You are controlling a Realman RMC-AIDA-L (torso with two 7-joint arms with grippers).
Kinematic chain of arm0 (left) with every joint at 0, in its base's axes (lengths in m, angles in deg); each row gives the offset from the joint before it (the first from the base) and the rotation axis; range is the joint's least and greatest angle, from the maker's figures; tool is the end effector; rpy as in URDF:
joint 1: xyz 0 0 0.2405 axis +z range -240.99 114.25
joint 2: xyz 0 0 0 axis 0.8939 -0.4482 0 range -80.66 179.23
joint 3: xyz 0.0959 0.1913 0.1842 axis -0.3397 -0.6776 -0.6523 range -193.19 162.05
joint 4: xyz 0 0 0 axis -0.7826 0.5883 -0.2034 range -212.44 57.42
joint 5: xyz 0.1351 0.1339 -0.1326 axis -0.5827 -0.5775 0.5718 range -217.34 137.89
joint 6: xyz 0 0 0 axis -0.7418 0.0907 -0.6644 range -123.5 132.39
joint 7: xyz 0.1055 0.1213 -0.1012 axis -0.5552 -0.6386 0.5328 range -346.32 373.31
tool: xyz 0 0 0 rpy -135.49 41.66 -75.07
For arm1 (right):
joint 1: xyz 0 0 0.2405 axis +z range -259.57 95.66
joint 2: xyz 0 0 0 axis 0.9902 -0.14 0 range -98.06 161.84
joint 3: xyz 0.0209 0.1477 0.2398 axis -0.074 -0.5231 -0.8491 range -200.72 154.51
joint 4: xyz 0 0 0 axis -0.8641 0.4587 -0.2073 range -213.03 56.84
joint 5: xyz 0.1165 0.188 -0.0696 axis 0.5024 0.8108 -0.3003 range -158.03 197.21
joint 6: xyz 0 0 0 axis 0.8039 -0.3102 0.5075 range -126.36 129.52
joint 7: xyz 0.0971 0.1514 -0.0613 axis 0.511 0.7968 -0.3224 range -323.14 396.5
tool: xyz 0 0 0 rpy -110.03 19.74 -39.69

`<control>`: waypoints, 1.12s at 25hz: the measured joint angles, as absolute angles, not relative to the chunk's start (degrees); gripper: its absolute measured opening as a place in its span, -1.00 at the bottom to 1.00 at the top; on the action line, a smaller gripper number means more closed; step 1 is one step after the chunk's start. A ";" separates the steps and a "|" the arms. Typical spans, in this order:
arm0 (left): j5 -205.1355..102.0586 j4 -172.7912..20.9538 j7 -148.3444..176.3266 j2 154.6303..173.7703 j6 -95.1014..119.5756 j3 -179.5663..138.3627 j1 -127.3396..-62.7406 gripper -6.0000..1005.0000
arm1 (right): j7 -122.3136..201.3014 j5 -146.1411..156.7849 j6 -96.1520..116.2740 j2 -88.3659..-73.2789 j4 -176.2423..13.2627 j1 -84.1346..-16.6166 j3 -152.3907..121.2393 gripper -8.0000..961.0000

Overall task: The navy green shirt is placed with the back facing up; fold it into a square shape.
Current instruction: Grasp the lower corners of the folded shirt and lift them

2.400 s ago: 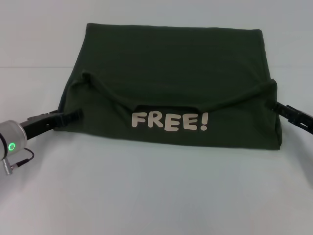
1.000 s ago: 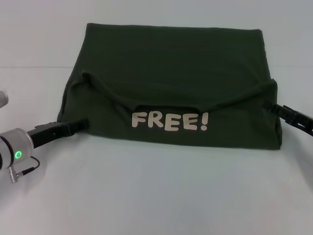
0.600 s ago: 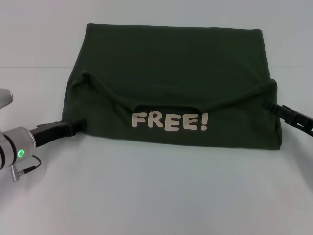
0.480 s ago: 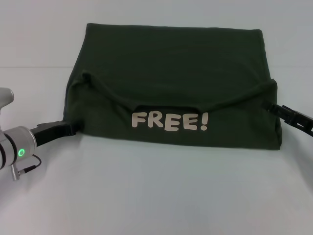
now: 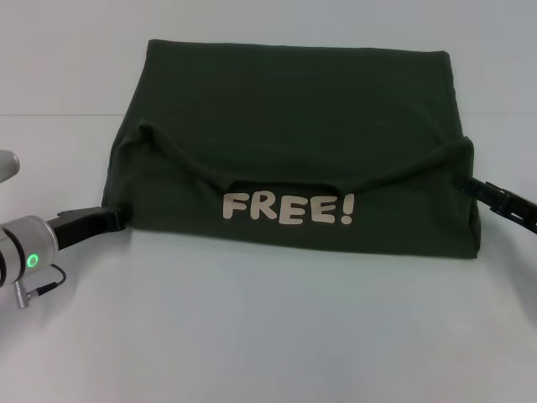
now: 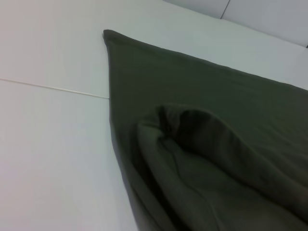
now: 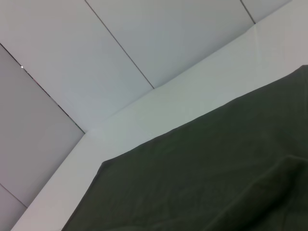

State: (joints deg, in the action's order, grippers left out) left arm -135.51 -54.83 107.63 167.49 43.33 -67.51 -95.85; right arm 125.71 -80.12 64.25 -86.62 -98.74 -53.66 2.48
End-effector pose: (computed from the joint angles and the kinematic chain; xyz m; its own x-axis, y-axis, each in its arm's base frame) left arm -0.3733 0.4507 -0.0695 0.4500 0.6220 0.6408 0.8867 -0.2256 -0.4037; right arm 0.3710 0.4122 -0.0367 0.2271 -0.5074 -0.8312 -0.9613 -0.2537 -0.1077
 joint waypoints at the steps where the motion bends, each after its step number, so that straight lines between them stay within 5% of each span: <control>1: -135.41 -54.83 107.64 167.44 43.32 -67.51 -95.82 -0.71 | 126.44 -80.12 64.32 -86.38 -98.91 -53.72 2.97 0.97; 9: -135.46 -54.83 107.54 167.23 43.40 -67.51 -95.82 -0.83 | 149.50 -84.96 69.76 -82.71 -109.39 -55.37 13.13 0.97; 18: -135.53 -54.83 107.40 167.17 43.48 -67.80 -95.95 -0.83 | 173.36 -107.66 71.34 -82.34 -121.23 -53.29 13.82 0.96; 28: -135.53 -54.84 107.30 167.20 43.38 -67.84 -95.82 -0.83 | 180.87 -118.29 76.03 -80.01 -120.79 -48.52 13.98 0.96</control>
